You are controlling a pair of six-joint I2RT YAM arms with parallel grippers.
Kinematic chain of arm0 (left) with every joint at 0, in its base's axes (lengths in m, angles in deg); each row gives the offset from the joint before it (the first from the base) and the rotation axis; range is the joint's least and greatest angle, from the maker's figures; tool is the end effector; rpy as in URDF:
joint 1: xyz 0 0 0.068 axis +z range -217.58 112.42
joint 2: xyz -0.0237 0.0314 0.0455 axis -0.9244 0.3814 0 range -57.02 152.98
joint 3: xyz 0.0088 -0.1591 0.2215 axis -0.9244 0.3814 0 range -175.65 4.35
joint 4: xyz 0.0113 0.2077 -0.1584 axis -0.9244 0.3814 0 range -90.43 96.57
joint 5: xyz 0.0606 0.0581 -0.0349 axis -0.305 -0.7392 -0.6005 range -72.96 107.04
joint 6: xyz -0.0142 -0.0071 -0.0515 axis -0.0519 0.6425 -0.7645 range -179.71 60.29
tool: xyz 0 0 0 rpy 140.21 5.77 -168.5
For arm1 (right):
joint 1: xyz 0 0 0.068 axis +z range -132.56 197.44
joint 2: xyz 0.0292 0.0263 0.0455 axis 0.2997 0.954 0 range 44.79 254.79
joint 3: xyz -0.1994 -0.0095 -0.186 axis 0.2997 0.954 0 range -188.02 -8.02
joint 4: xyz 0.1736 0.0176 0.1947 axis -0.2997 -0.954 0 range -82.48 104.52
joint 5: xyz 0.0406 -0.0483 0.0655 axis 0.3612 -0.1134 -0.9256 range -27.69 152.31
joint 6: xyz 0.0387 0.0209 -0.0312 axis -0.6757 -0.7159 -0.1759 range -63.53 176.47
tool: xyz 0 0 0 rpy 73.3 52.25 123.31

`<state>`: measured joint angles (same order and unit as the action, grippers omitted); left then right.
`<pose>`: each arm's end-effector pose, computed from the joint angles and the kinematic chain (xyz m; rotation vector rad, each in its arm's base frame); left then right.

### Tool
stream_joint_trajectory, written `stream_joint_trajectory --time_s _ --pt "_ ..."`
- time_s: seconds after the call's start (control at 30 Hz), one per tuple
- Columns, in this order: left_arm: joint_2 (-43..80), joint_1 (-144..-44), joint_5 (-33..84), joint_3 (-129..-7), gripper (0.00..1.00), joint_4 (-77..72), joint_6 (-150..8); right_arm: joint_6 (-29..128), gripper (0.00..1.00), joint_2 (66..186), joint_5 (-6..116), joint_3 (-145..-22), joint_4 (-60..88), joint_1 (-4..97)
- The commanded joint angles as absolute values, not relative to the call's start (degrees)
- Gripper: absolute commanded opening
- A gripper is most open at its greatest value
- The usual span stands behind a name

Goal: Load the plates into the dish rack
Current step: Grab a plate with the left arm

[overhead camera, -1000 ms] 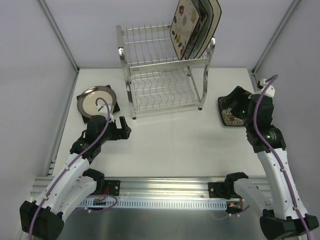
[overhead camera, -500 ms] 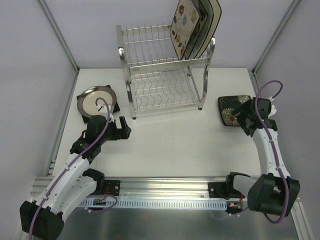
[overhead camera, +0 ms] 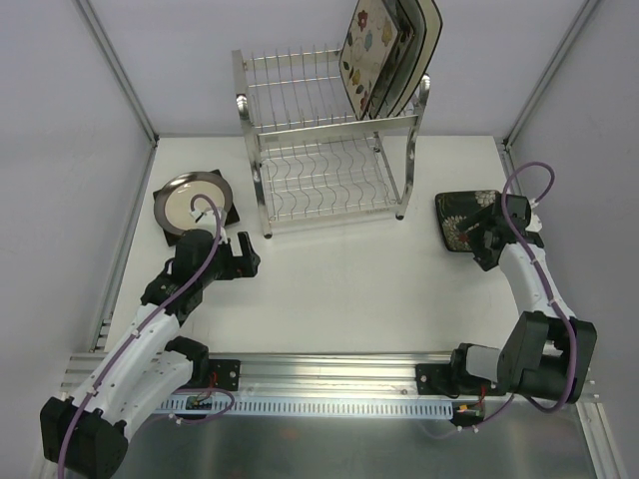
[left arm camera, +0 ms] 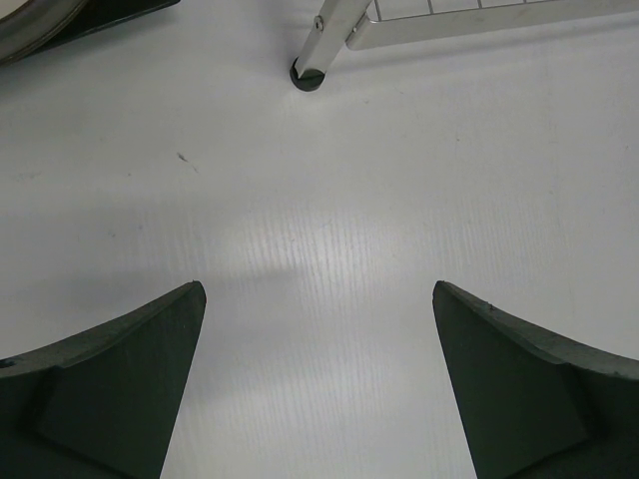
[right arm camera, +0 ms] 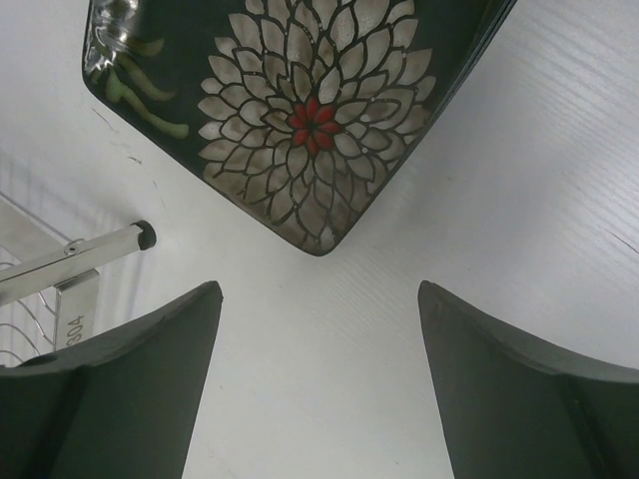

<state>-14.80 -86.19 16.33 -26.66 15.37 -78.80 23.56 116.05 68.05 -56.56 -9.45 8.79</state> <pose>0.1651 -0.0552 0.2524 -0.0164 2.0654 -0.3968 0.2559 -0.0426 0.2446 0.8893 2.2098 0.0820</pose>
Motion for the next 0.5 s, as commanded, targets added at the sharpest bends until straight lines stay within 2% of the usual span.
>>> stream_joint_trajectory --time_s 0.0,0.33,0.47 --pt "-13.78 -85.25 14.84 -28.43 0.99 15.66 -79.75 22.01 0.83 117.55 68.55 -56.89 -7.63 8.65" --pt "-12.46 -83.4 14.4 -28.17 0.99 16.01 -83.61 22.28 0.82 118.97 67.23 -55.66 -6.75 9.96" --pt "-9.3 -79.28 16.16 -28.35 0.99 16.27 -86.86 23.33 0.82 118.7 66.18 -55.84 -5.96 11.54"
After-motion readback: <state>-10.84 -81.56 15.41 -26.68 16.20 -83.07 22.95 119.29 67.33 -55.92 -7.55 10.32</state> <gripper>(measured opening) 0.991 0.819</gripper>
